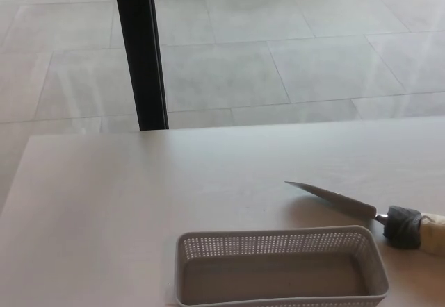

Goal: A garden tool is kept on the righthand side and a container is kept on the lefthand side on a desk infront of the robot. the robot uses its right hand to pick up the garden tool and makes a scooping motion inside the container

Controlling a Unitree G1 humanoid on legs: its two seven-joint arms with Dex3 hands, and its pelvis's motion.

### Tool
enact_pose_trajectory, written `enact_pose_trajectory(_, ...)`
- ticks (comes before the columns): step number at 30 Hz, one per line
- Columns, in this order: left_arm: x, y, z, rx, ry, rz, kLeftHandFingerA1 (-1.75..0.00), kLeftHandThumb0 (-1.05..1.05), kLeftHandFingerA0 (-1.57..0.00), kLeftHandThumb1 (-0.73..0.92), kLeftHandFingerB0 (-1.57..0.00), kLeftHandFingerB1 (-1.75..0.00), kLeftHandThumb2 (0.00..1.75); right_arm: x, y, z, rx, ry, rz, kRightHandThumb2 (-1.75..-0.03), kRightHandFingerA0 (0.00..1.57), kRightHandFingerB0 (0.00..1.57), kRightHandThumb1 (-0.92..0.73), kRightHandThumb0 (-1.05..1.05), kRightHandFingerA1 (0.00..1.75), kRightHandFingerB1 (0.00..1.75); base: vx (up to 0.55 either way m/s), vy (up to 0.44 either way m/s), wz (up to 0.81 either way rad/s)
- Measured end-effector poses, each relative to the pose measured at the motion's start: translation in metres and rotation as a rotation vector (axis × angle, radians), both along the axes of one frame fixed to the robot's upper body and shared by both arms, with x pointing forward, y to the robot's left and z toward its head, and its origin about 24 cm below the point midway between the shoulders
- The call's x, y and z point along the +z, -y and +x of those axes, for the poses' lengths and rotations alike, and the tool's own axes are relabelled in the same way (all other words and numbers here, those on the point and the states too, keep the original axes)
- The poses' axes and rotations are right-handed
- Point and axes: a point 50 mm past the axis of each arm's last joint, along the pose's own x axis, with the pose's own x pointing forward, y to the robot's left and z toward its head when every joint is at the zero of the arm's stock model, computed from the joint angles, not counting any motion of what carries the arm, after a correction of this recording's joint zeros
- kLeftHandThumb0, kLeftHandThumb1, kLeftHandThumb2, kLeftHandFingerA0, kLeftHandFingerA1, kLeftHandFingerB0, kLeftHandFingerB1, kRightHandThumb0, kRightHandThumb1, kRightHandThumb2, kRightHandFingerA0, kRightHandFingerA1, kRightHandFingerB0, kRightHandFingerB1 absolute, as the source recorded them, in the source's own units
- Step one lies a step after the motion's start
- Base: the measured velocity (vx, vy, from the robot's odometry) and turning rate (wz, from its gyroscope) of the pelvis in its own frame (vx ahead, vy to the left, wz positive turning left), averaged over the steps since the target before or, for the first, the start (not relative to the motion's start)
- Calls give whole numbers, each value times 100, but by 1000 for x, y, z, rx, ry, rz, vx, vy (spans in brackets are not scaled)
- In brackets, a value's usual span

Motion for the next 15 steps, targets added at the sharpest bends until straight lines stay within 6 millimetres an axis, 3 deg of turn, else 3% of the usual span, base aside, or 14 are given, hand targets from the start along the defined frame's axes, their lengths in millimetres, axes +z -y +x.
enact_pose_trajectory(2, 0, -1, -3, 26, -1, 3, -68, -30, -53, 50, -26, -52, 88, 0, 9, -2, -73, 23, 19, -95, 0, 0, -53, -80, 51, 38, 0, 0, 0)
enact_pose_trajectory(3, 0, -2, -4, 35, -1, 3, -56, -30, -53, 69, -34, -42, 60, 0, 12, -4, -96, 28, 25, -101, 0, 0, -62, -89, 50, 37, 0, 0, 0)
enact_pose_trajectory(4, 0, -2, -5, 44, 1, 5, -67, -30, -53, 50, -28, -53, 88, 1, 16, -4, -138, 44, 34, -100, 0, 0, -63, -99, 43, 32, 0, 0, 0)
enact_pose_trajectory(6, 0, -2, -6, 56, 0, 7, -67, -29, -52, 51, -27, -53, 89, 4, 25, -4, -211, 85, 38, -104, 0, 0, -66, -94, 45, 31, 0, 0, 0)
enact_pose_trajectory(7, 0, -2, -7, 62, 0, 7, -66, -30, -50, 51, -28, -53, 88, 8, 31, -2, -240, 110, 34, -104, 0, 0, -69, -103, 39, 23, 0, 0, 0)
enact_pose_trajectory(9, -1, -3, -9, 78, 1, 5, -64, -29, -46, 51, -26, -52, 88, 22, 47, 7, -291, 174, 7, -104, 0, 0, -68, -101, 39, 25, 0, 0, 0)
enact_pose_trajectory(10, -1, -3, -10, 85, 2, 5, -55, -29, -49, 71, -35, -43, 60, 31, 56, 13, -307, 209, -11, -102, 0, 0, -70, -104, 34, 22, 0, 0, 0)
enact_pose_trajectory(11, -1, -3, -10, 91, 4, 5, -61, -31, -41, 52, -25, -52, 89, 41, 64, 19, -318, 246, -32, -106, 0, 0, -71, -105, 34, 23, 0, 0, 0)
enact_pose_trajectory(14, 0, -4, -11, 97, 8, 6, -62, -32, -43, 51, -25, -51, 89, 85, 88, 50, -296, 386, -114, -104, 0, 0, -66, -97, 36, 30, 0, 0, 0)
enact_pose_trajectory(15, 0, -4, -11, 99, 10, 6, -63, -31, -44, 51, -25, -51, 88, 101, 94, 62, -279, 441, -143, -63, 0, 0, -76, -90, 36, 47, 0, 0, 0)
